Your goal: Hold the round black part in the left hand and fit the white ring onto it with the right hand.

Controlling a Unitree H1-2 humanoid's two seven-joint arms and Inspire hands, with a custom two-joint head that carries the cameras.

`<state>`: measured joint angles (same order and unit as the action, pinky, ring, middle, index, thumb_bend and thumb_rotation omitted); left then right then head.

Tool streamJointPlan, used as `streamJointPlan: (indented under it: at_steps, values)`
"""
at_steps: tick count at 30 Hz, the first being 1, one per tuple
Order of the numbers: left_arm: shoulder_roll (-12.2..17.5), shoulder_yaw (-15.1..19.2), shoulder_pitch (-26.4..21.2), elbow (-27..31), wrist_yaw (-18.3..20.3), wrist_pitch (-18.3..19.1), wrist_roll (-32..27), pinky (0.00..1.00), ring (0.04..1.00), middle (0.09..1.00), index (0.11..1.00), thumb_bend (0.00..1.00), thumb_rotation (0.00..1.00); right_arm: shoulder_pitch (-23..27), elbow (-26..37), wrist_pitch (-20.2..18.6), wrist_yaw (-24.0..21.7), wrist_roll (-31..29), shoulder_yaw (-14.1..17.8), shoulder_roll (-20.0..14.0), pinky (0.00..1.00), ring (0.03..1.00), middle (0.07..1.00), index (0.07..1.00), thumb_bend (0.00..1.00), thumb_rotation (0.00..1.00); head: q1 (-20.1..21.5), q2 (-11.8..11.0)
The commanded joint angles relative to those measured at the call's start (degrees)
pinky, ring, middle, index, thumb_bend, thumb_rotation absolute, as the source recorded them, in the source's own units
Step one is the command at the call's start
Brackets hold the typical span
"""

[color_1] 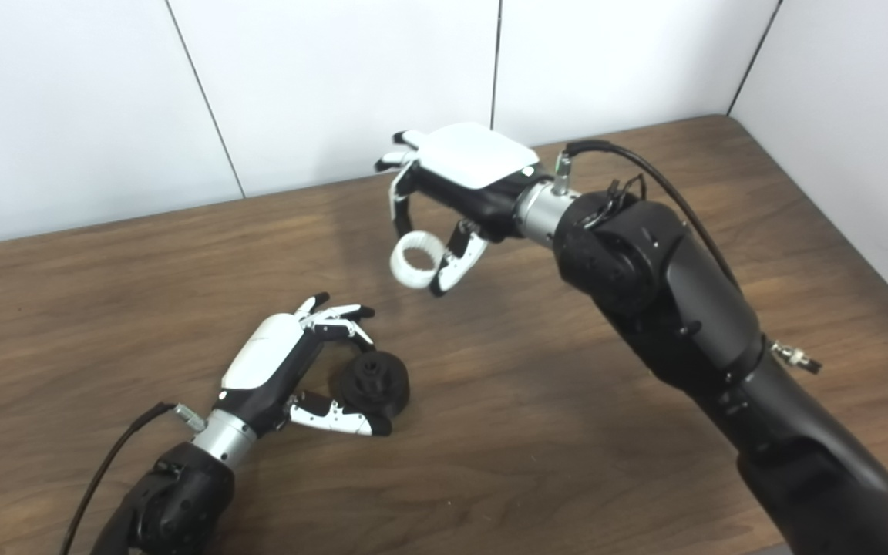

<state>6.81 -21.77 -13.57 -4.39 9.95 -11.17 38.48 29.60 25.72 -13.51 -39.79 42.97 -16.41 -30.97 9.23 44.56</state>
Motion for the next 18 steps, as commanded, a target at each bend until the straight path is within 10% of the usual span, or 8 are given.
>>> streamJointPlan:
  at_steps: [1, 18]
  values:
    - [-0.72, -0.16, -2.35, 2.06, -1.55, -0.38, 0.31, 1.00, 0.831, 0.847, 0.478, 0.51, 0.05, 1.62, 2.83, 1.73, 0.61, -0.61, 0.32, 0.29, 0.97, 1.000, 0.920, 0.480, 0.52, 0.14, -0.09, 0.07]
    - [-1.07, -0.68, -1.37, 3.13, -1.39, 0.50, 0.34, 1.00, 0.835, 0.847, 0.477, 0.51, 0.05, -1.45, 5.02, 1.99, -2.19, 1.93, -3.32, 4.46, 1.00, 1.000, 0.929, 0.481, 0.52, 0.13, -0.20, -0.18]
